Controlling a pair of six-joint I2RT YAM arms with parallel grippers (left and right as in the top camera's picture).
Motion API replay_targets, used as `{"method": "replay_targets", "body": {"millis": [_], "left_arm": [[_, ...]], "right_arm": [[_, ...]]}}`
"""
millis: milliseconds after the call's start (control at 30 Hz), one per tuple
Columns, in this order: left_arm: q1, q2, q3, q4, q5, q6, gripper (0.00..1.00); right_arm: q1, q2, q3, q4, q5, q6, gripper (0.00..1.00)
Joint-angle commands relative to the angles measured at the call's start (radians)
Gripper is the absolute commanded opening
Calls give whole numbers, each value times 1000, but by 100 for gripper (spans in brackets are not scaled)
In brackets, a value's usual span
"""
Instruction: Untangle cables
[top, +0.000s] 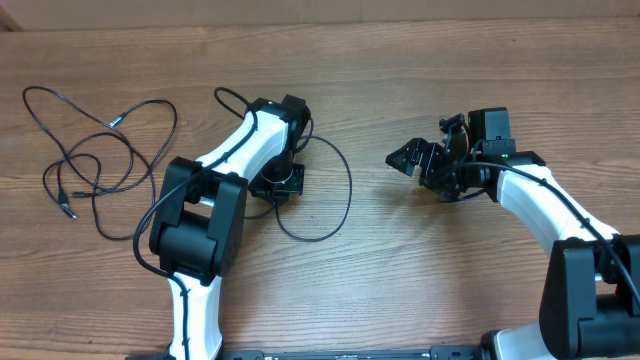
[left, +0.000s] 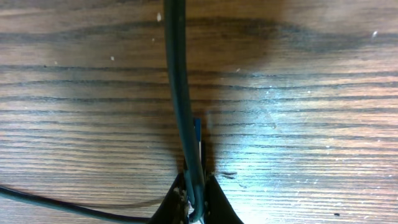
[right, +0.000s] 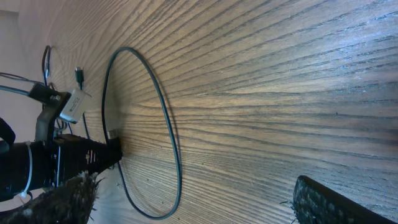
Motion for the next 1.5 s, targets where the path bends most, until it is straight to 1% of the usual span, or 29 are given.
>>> {"method": "replay_targets", "body": {"millis": [0,133,300,433,567,733,900,1067,1200,1333,1467], "left_arm": [[7,-11,53,-4,30,-5,4],[18,-74,180,-28,62,18,4],[43,-188,367,-25,58,24,4],[95,-277,507,17,55,24,4],[175,-343,594,74,55,24,4],[298,-392,613,111,-16,23,4],[404,-379,608,76,-104,24,4],[497,-344,600,24,-107,14,4],[559,-307,593,-16,-109,-33,4],[605,-256,593,-38,-109,-59,4],[635,-214,593,-61,-105,-60,4]], "right_arm": [[5,-19,-6,6,6,-8,100],[5,-19,-6,6,6,-7,100],[5,-19,-6,6,6,-7,100],[5,-19,-6,5,6,-7,100],[5,-19,-6,0,6,-7,100],[5,-19,-6,-1,6,-8,100],[5,-19,-6,3,6,-7,100],[5,-19,-6,6,6,-7,100],[5,-19,-6,6,6,-7,100],[5,-19,-6,6,6,-7,100],[5,-19,-6,6,6,-8,100]]}}
